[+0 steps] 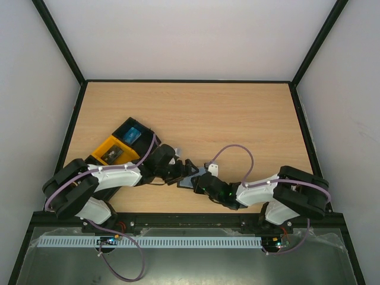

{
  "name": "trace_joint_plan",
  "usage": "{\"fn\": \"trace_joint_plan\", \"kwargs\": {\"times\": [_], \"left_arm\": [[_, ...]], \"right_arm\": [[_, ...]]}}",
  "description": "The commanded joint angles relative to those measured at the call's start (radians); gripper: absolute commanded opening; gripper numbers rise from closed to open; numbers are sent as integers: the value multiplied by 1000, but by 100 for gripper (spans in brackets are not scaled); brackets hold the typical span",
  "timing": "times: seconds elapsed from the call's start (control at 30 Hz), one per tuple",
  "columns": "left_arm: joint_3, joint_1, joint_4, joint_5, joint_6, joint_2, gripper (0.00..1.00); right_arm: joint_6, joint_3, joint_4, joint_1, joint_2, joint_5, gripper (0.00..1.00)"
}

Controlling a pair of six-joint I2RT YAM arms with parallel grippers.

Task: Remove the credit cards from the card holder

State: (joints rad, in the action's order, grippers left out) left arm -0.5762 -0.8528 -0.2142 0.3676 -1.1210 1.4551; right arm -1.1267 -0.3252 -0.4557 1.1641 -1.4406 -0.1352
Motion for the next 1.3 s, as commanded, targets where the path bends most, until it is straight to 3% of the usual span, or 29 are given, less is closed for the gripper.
{"fn": "trace_joint_plan", "kwargs": {"times": [0.0,0.23,1.27], "left_arm": [[8,-3,29,-22,18,10,97],[11,0,39,-41,26,2,98],[-34,1,139,-75,96,-71,99]], "right_arm": [[-22,-32,102,-4,-50,-21,19],[-47,-3,85,-4,-71,-73,2],[-57,55,-50,-4,-80,-46,2]]}}
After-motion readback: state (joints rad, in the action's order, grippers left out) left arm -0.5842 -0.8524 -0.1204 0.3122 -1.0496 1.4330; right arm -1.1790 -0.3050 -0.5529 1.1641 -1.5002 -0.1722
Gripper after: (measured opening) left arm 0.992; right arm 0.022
